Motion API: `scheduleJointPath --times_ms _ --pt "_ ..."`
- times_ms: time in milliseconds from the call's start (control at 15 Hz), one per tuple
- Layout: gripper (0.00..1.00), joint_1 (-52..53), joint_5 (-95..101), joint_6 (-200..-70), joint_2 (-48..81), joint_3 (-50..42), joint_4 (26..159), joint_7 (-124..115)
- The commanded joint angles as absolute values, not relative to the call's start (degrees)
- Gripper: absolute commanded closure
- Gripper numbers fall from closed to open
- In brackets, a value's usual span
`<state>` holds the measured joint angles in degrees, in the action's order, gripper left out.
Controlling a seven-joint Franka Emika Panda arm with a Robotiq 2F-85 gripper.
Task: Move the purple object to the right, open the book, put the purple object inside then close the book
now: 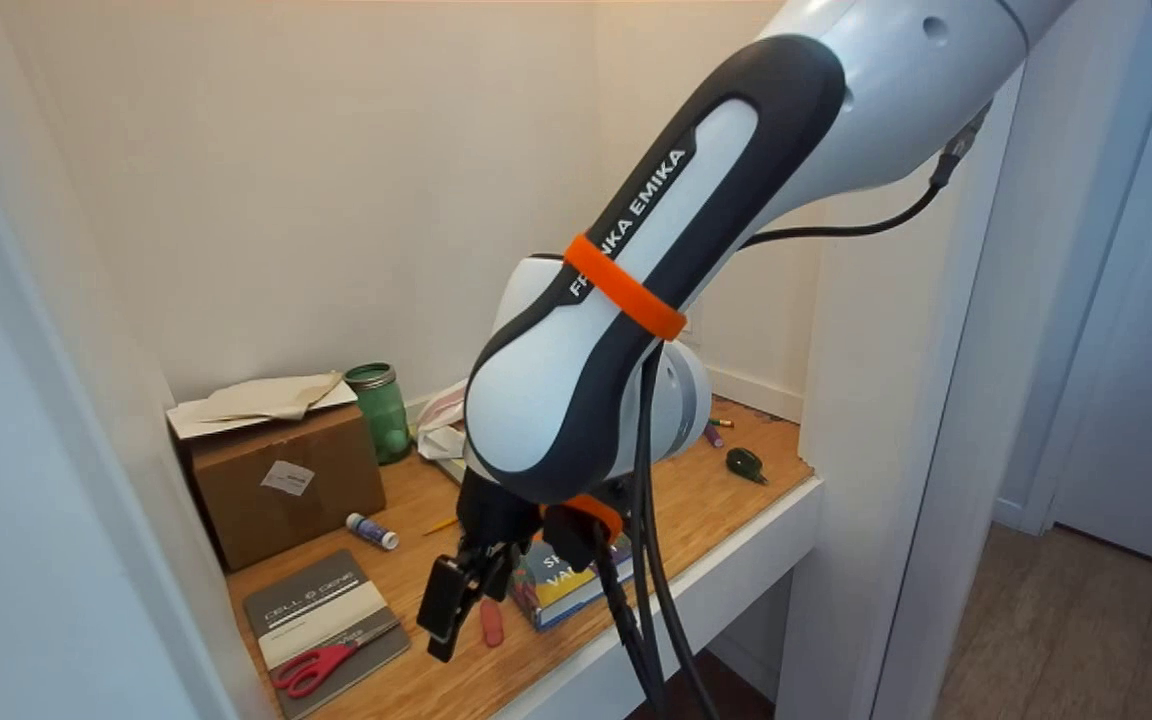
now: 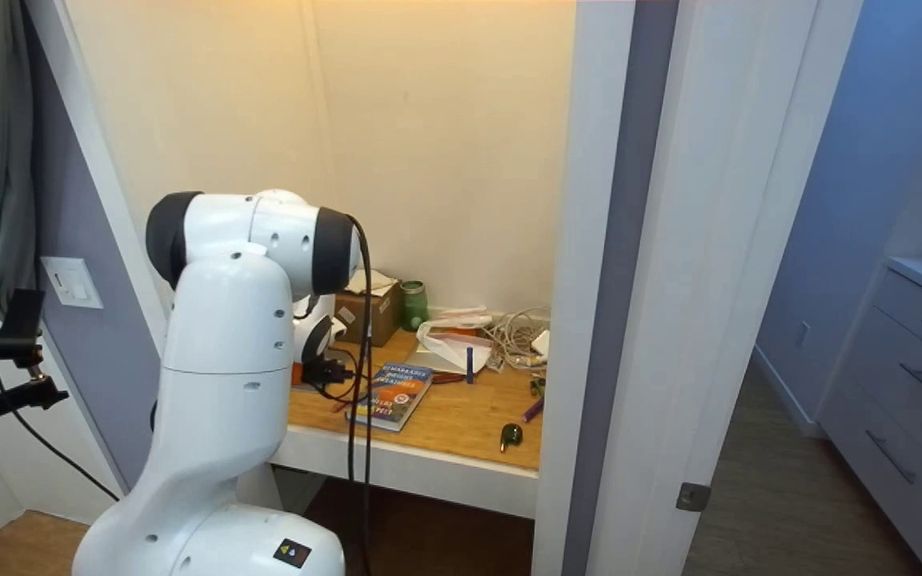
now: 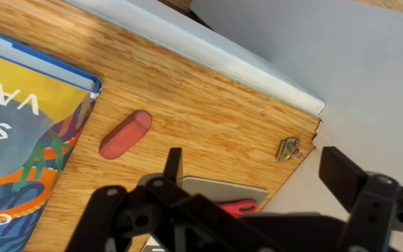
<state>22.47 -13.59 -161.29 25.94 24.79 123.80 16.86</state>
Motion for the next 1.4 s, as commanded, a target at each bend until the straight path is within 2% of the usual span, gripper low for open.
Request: scheduleJointPath --times_ms 0,1333 --pt "0.00 22.68 -8.05 -163.09 31.21 23.96 120.17 14.36" --pt "0.00 30.88 -1.22 -165.12 39.14 13.10 112.27 -5.08"
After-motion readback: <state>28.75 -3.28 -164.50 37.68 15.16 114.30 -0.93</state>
